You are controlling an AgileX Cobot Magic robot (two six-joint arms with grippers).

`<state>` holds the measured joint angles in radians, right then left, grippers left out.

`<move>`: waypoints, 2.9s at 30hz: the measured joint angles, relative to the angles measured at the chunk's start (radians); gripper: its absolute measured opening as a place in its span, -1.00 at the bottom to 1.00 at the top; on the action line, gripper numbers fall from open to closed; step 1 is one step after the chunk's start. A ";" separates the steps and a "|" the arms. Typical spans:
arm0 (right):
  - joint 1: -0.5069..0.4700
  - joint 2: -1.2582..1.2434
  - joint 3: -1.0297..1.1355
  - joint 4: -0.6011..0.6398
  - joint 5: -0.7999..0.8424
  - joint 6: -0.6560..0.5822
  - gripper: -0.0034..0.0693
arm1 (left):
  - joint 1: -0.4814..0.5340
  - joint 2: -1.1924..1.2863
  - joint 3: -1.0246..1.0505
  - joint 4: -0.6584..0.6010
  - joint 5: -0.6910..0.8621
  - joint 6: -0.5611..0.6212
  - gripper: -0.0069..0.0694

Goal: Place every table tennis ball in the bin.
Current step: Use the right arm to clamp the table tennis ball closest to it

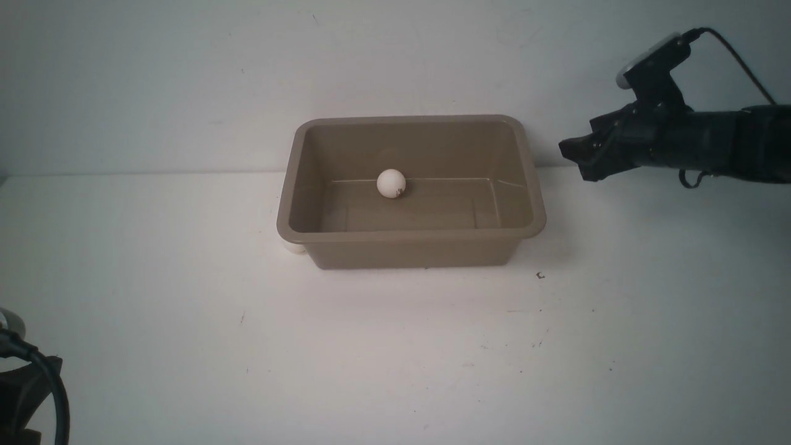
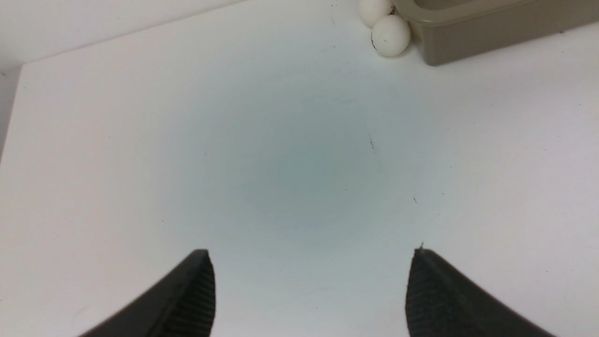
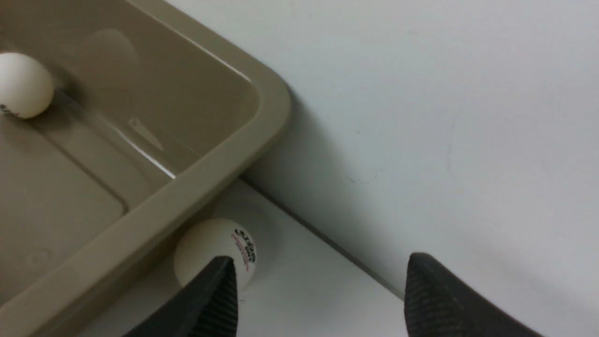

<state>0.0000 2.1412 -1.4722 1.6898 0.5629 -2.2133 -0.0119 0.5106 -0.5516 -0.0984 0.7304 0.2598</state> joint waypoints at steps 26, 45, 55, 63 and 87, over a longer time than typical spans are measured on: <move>0.024 0.158 -0.095 0.024 0.052 -0.236 0.31 | 0.000 0.000 0.000 0.000 0.022 0.000 0.47; 0.054 0.209 -0.097 0.020 0.082 -0.367 0.47 | 0.000 0.000 0.000 0.000 0.025 0.000 0.47; 0.087 0.214 -0.098 0.023 0.040 -0.421 0.53 | 0.000 0.000 0.000 0.000 0.048 0.000 0.47; 0.093 0.240 -0.153 0.024 0.014 -0.439 0.53 | 0.000 0.000 0.000 -0.001 0.059 0.000 0.47; 0.093 0.277 -0.199 0.039 -0.006 -0.374 0.05 | 0.000 0.000 0.000 -0.001 0.063 0.000 0.47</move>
<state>0.0933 2.4185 -1.6714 1.7293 0.5571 -2.5873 -0.0119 0.5106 -0.5516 -0.0994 0.7931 0.2596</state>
